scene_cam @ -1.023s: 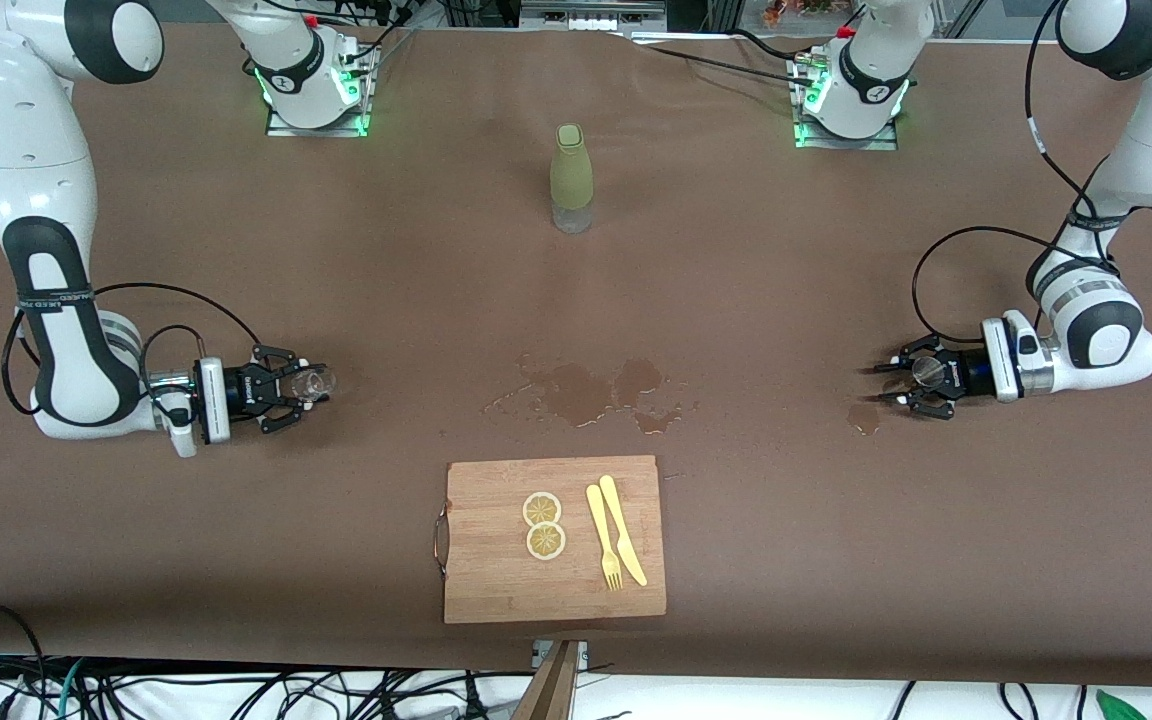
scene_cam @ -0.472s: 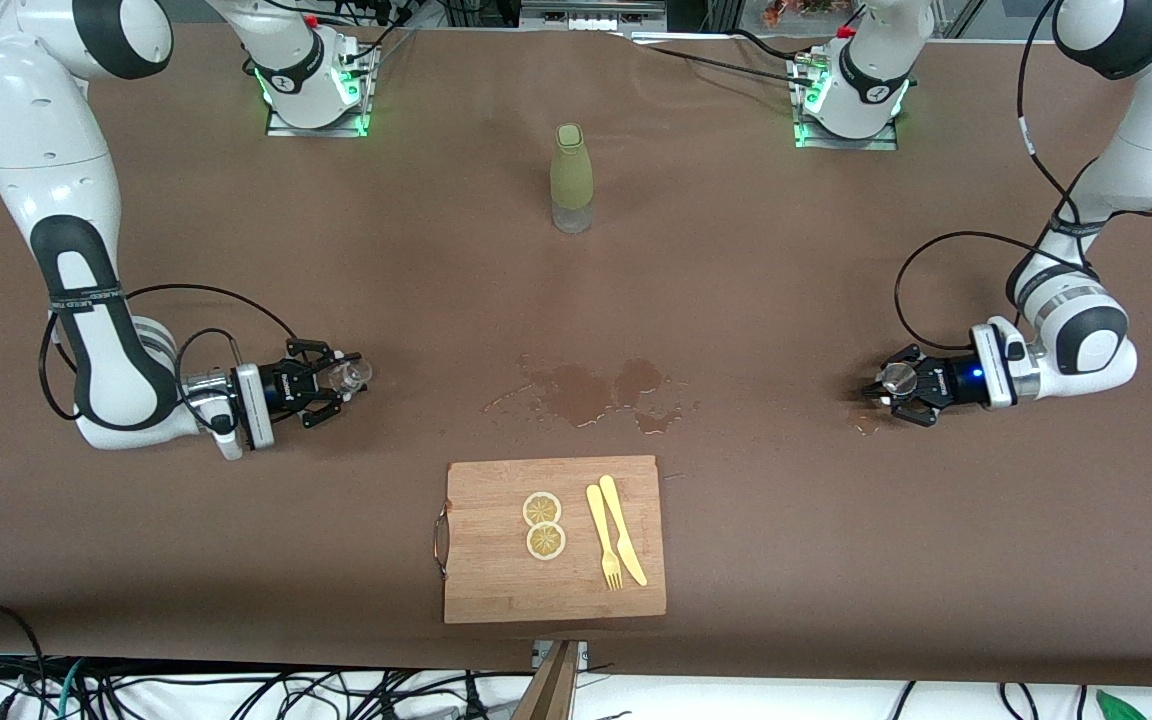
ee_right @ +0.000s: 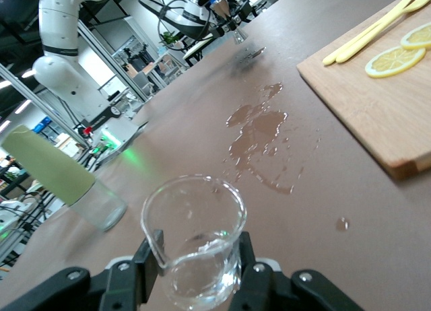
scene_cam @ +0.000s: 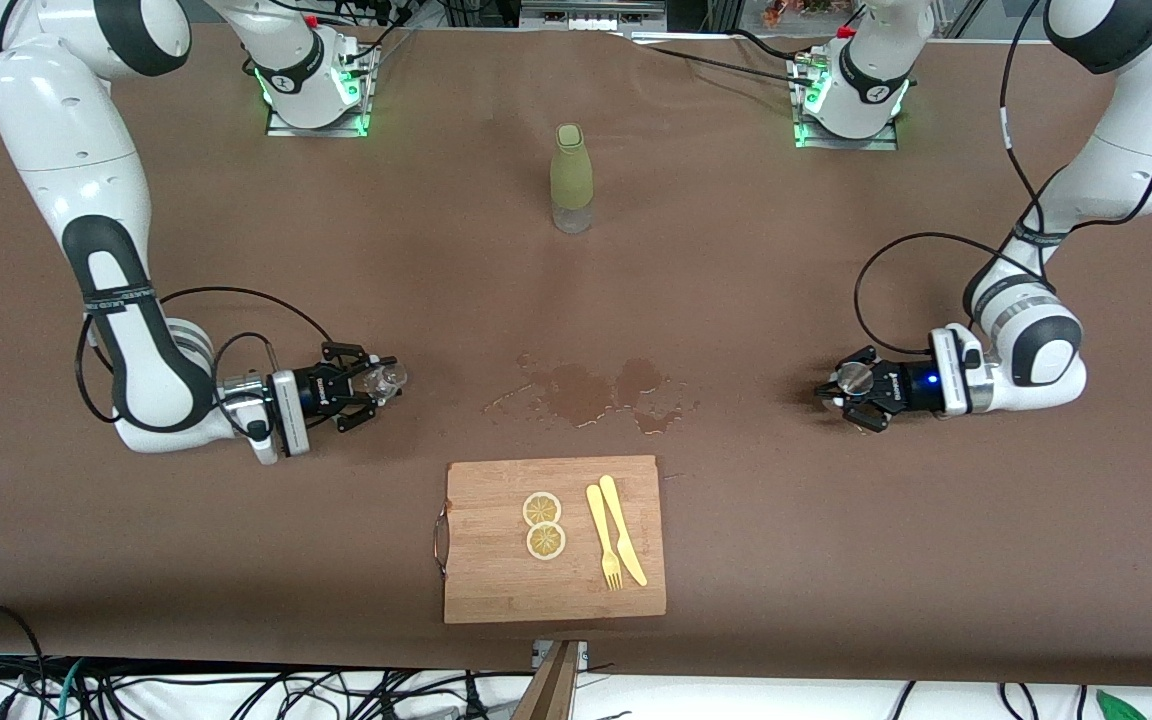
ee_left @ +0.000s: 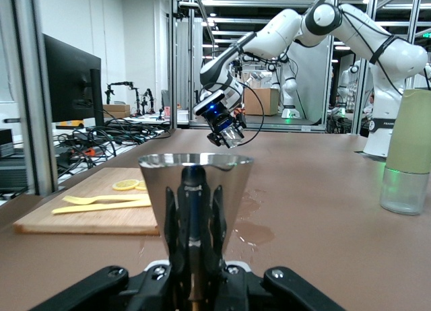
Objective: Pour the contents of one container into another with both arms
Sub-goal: 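Lift the beaker with the right gripper while the left gripper lifts the jigger, then bring the beaker over the jigger with the right gripper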
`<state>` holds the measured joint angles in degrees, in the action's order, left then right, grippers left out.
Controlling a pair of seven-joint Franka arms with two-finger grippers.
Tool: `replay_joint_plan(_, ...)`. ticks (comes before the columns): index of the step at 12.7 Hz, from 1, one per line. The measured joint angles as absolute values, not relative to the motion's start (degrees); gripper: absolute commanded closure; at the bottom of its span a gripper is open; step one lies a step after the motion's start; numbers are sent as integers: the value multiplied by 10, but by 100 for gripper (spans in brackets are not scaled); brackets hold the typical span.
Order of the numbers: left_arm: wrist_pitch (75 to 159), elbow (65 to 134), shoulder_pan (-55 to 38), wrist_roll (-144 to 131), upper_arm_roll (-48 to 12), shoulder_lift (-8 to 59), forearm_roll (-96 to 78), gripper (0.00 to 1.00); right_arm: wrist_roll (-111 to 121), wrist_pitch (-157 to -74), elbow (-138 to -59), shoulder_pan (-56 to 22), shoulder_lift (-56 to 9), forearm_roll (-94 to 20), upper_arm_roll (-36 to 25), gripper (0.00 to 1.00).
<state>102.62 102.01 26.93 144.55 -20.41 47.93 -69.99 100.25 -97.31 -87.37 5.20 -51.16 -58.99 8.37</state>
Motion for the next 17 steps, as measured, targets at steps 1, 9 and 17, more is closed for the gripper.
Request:
replay_joint_plan(1,1047,1021,255,1445,-216,480,-703,100,992,-990,-874,41,-508,-597,84,86)
replay_joint_plan(9,1176,1023,119,1443,-265,492,-805,100,863,-1128,-901,-75,-456,-666,79,86)
replay_joint_plan(17,1291,1017,24,1443,-290,511,-904,100,766,-1261,-949,-175,-420,-746,79,86)
